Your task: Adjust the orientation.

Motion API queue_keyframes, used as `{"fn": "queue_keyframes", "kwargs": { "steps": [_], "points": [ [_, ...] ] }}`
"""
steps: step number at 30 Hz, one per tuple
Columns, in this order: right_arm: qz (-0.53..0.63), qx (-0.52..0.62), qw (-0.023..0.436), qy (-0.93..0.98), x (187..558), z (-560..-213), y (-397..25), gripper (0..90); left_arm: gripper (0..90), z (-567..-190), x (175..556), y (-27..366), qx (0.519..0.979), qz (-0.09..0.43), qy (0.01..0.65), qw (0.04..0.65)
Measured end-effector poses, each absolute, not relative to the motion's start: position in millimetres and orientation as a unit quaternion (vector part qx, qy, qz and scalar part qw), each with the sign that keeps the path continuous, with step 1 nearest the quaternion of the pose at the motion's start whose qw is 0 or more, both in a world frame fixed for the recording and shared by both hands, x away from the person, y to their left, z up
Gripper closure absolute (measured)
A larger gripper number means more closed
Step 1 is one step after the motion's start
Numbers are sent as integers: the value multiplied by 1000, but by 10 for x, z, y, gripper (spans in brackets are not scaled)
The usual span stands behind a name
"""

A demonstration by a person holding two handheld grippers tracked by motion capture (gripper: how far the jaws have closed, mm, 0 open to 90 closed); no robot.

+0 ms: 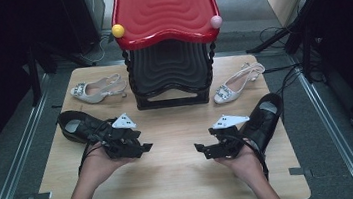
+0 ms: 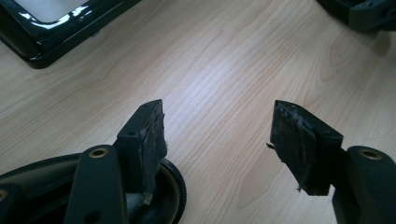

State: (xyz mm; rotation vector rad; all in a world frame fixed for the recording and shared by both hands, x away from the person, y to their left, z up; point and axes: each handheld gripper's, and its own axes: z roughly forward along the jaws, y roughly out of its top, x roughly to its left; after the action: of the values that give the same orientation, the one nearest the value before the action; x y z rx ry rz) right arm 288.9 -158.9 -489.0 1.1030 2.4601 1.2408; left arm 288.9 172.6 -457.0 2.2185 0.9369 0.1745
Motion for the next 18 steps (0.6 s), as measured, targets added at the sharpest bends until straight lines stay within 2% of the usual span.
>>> {"fn": "queue_keyframes", "kwargs": {
  "steps": [6, 18],
  "points": [
    [407, 362, 87, 834, 2880, -4917, -1549, 256, 336, -4534, 2950, 1809, 852, 39, 382, 355],
    [396, 351, 70, 846, 2850, -4948, -1453, 273, 337, -4461, 2933, 1911, 851, 50, 385, 355]
  ]
}}
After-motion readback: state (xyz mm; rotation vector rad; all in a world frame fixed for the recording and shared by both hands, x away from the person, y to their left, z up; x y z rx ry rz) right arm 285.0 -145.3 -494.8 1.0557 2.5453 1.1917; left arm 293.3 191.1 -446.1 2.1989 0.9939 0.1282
